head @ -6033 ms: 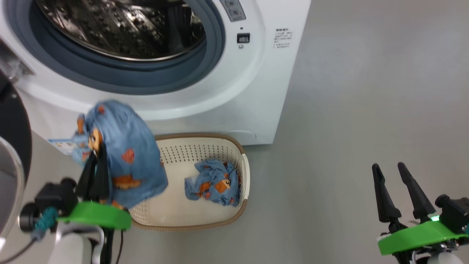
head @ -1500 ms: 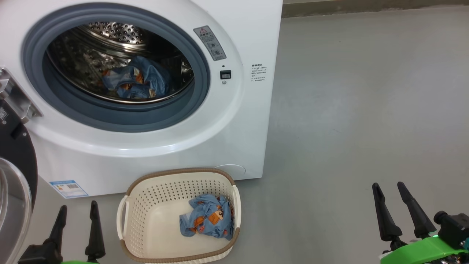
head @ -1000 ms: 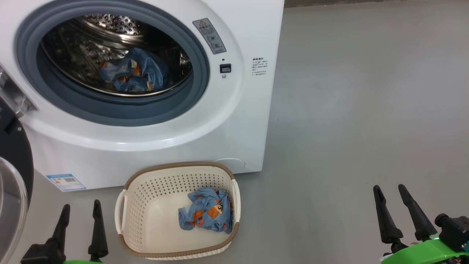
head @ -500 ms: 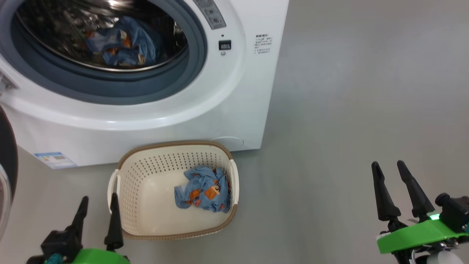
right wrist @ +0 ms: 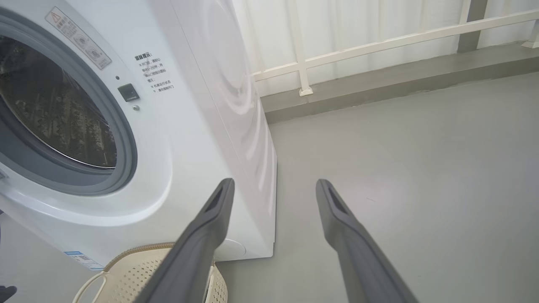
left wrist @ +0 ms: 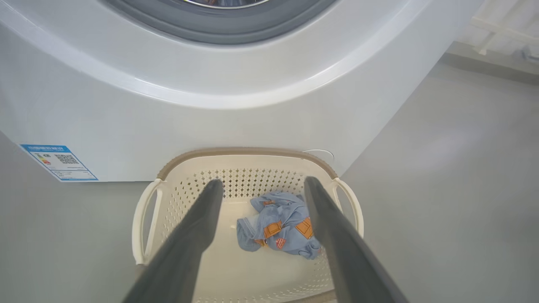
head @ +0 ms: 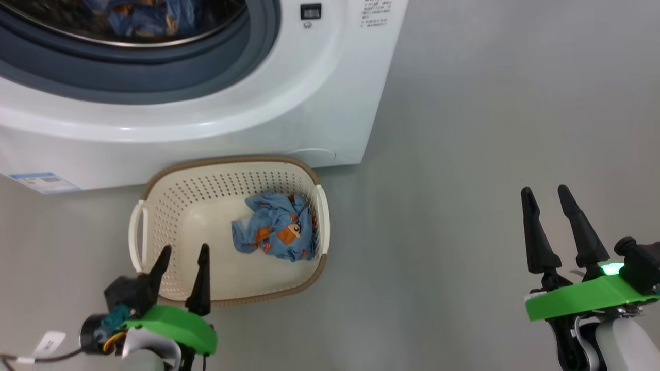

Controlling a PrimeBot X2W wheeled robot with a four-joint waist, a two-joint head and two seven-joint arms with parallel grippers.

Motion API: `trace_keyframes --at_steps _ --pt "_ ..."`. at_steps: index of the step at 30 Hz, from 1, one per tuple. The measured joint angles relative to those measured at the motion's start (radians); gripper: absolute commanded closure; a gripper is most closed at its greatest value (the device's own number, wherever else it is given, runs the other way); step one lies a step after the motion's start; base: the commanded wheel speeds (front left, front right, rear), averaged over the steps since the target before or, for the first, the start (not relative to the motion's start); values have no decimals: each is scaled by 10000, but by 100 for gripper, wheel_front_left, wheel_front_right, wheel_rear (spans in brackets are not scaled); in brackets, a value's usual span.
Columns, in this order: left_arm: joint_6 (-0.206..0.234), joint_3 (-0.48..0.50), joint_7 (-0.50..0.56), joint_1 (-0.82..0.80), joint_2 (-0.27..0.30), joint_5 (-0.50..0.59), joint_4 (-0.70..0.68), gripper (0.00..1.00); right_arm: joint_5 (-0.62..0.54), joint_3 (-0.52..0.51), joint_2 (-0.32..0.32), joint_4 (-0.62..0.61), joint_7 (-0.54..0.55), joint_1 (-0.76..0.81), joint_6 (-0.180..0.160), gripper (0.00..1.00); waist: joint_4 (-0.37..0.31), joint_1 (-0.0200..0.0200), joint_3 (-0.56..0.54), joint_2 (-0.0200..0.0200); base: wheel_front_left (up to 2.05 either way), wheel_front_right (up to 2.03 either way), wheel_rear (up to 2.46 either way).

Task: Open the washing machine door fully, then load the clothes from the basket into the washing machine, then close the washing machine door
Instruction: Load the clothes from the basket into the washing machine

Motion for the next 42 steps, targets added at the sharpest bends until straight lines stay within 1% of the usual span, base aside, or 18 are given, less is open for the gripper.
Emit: trace_keyframes --at_steps 9,13,14,19,26,30,35,39,40,42 --pt "0 -1014 2 -1580 272 -345 1367 0 -2 40 259 -125 0 -629 0 0 -292 0 1076 0 0 0 0" --pt "0 -1547 0 -2282 316 -529 2119 0 -2 63 316 -167 0 -925 0 0 -484 0 1547 0 0 0 0" --pt "0 -1547 0 -2282 316 -529 2119 0 -2 63 316 -167 0 -925 0 0 -484 0 1547 0 0 0 0" --pt "0 -2420 0 -3142 600 -738 3068 0 -2 155 531 -196 0 -1228 0 0 -789 0 2064 0 0 0 0" --pt "0 -3622 0 -4328 963 -1298 4288 0 -2 393 706 -251 0 -1560 0 0 -1255 0 2729 0 0 0 0" --pt "0 -4435 15 -4845 1160 -1720 4729 0 0 414 844 -286 0 -1718 0 0 -1527 0 3094 0 0 0 0" --pt "0 -5361 280 -5281 1358 -2339 5032 0 0 489 907 -288 0 -1732 0 0 -1826 0 3539 0 0 0 0" --pt "0 -5854 504 -5609 1599 -2834 5196 0 2 625 945 -341 0 -1957 0 0 -2035 0 3852 0 0 0 0" --pt "0 -6038 635 -5795 1747 -3081 5315 0 2 679 972 -380 -2 -2044 0 0 -2132 0 3997 0 0 0 0" --pt "0 -6155 706 -5991 1864 -3241 5430 0 2 698 982 -422 -2 -2082 0 0 -2227 0 4137 0 0 0 0"
